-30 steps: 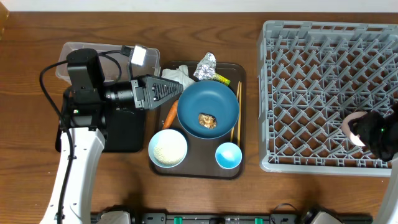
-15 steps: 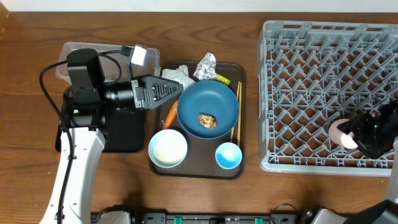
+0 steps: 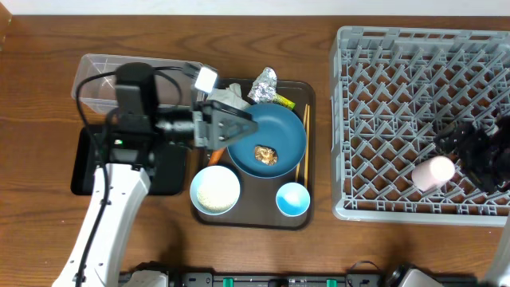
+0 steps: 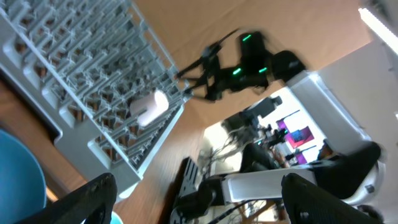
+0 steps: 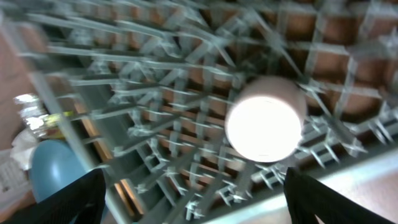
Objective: Sort waste into correct bins and load items into the dishwasher rack
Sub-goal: 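Reach left gripper to the light-blue cup and grasp it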
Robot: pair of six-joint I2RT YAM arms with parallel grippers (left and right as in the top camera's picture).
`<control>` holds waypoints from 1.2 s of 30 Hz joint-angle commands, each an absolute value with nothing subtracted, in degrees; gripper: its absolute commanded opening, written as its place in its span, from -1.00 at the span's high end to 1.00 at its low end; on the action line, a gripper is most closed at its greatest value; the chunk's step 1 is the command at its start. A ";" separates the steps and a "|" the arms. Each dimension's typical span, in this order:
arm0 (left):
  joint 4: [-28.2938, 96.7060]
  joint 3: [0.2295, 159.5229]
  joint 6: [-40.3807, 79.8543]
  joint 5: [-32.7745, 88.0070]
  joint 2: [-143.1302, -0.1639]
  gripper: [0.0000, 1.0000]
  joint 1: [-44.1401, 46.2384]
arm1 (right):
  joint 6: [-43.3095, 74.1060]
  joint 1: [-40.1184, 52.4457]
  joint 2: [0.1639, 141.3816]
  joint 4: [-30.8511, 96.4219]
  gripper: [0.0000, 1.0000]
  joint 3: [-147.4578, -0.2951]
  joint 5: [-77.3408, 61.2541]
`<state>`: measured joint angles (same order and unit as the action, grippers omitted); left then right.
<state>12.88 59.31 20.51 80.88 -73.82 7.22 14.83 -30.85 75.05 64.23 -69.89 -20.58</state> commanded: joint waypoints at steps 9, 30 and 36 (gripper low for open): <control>36.32 60.23 10.09 20.67 -74.08 -0.61 30.41 | 15.53 -21.06 70.22 59.29 -0.74 -71.46 -23.62; 38.09 60.25 11.42 10.00 -91.31 0.53 47.03 | 17.34 -20.38 70.28 58.04 -0.75 -71.46 -23.62; 37.98 60.40 10.72 11.51 -89.78 0.87 46.92 | 17.28 -20.36 70.28 58.13 -0.75 -71.46 -23.64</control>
<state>37.85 59.59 11.70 11.09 -91.09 46.96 16.56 -20.86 70.17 58.06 -70.72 -23.31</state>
